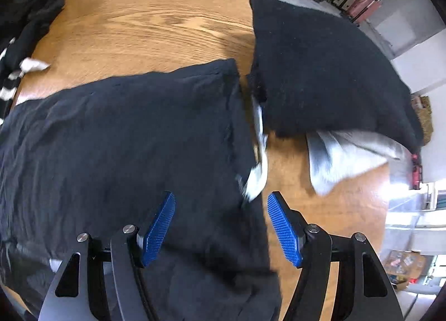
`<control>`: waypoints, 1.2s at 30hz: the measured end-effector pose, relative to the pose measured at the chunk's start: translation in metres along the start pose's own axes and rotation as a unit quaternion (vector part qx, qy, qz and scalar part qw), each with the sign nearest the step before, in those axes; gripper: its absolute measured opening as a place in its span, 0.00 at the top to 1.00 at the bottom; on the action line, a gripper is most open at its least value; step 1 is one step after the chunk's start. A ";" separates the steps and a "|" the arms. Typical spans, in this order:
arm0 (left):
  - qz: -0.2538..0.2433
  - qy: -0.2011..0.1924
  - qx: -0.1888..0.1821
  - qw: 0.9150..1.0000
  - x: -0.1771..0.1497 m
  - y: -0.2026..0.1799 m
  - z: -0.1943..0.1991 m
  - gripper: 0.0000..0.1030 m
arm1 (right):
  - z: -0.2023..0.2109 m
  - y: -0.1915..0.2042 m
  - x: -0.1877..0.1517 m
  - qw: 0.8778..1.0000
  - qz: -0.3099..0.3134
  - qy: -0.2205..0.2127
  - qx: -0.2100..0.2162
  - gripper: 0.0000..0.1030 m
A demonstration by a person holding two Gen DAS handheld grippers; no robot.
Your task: Fold clothes
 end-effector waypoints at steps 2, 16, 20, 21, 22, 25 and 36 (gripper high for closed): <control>0.009 0.007 0.007 1.000 0.006 -0.002 -0.011 0.32 | 0.003 -0.004 0.006 1.000 -0.006 -0.012 -0.008 0.58; -0.046 -0.042 0.035 0.997 0.009 0.016 -0.005 0.99 | -0.009 0.021 0.015 0.995 0.085 -0.016 -0.051 0.90; -0.034 -0.098 -0.047 0.994 0.006 0.058 0.047 0.99 | 0.010 0.063 0.006 0.987 0.156 -0.037 -0.023 0.91; -0.031 -0.106 -0.046 0.993 0.004 0.073 0.058 0.99 | 0.013 0.076 0.000 0.983 0.179 -0.038 -0.013 0.91; -0.029 -0.115 -0.045 0.992 0.001 0.089 0.069 0.99 | 0.015 0.089 -0.007 0.979 0.200 -0.037 -0.002 0.91; -0.025 -0.124 -0.028 0.992 -0.008 0.128 0.088 0.99 | 0.005 0.121 -0.037 0.966 0.258 -0.016 0.024 0.91; 0.081 -0.119 -0.051 0.988 -0.053 0.239 0.084 0.99 | -0.067 0.145 -0.129 0.934 0.338 0.114 0.024 0.92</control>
Point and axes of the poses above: each gripper's, at about its wrist camera, not at the fingertips, and z roughly against the way its jaws point, y to its left, x to its top, the point moved 8 cm from there along -z, roughly the way its jaws point, and after that the axes turned 2 degrees about y, right-handed, at the moved point
